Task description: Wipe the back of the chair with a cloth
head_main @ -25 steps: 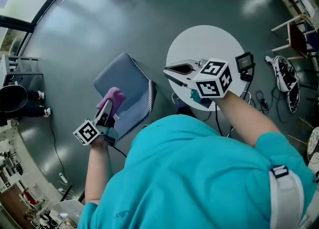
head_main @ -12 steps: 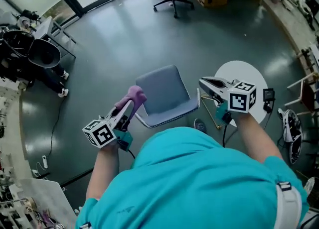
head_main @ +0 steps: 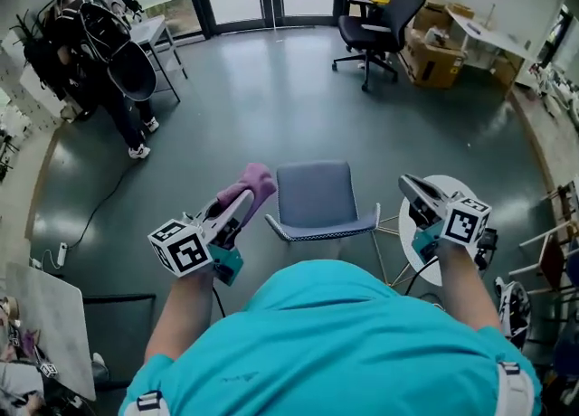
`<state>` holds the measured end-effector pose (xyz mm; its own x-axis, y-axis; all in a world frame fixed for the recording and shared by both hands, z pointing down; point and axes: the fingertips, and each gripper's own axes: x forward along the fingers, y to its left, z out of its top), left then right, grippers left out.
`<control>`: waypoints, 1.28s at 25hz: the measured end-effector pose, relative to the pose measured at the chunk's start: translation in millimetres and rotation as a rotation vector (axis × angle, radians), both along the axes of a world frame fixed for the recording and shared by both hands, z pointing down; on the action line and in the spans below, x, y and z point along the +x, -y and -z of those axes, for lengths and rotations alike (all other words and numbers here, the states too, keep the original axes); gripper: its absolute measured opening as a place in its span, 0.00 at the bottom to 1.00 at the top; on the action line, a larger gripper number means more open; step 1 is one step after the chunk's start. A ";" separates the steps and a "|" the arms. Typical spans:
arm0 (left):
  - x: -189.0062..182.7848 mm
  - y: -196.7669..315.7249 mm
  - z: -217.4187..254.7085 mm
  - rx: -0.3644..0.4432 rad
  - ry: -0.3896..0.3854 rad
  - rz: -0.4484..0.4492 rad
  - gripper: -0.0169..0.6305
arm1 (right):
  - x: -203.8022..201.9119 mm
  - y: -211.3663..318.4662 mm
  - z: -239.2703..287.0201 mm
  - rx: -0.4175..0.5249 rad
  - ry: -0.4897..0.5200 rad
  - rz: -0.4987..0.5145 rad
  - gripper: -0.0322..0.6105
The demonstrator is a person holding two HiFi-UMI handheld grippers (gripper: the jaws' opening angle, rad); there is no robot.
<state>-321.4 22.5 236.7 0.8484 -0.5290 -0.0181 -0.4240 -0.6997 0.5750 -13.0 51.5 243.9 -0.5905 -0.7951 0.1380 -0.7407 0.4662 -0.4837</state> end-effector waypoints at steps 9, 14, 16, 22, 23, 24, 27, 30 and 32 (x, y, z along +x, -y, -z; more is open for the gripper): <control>86.1 -92.4 58.6 0.101 -0.073 0.130 0.12 | 78.7 -66.4 42.2 0.169 -0.090 0.107 0.04; 127.6 -129.0 75.3 0.135 -0.089 0.119 0.12 | 118.8 -89.8 44.2 0.171 -0.075 0.085 0.04; 122.8 -134.6 82.4 0.165 -0.087 0.122 0.12 | 119.3 -90.8 47.9 0.192 -0.102 0.066 0.04; 87.0 -142.4 88.9 0.208 -0.075 0.132 0.12 | 87.9 -94.6 63.1 0.224 -0.145 0.046 0.04; 82.9 -143.9 89.3 0.209 -0.078 0.132 0.12 | 80.9 -95.4 63.4 0.221 -0.150 0.054 0.04; 79.7 -144.5 89.4 0.208 -0.080 0.130 0.12 | 74.4 -95.8 64.1 0.220 -0.152 0.061 0.04; 75.6 -140.6 89.1 0.202 -0.078 0.117 0.12 | 57.9 -95.1 67.8 0.231 -0.143 0.079 0.04; 70.8 -139.9 85.9 0.196 -0.084 0.106 0.12 | 47.2 -98.3 62.3 0.222 -0.157 0.086 0.04; 66.8 -141.5 83.0 0.190 -0.089 0.102 0.12 | 44.9 -101.3 56.2 0.203 -0.161 0.080 0.04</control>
<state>-254.6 164.0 153.6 0.7813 -0.5920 -0.1977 -0.4519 -0.7551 0.4751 31.9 152.7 187.7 -0.6364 -0.7675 0.0774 -0.7571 0.6022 -0.2531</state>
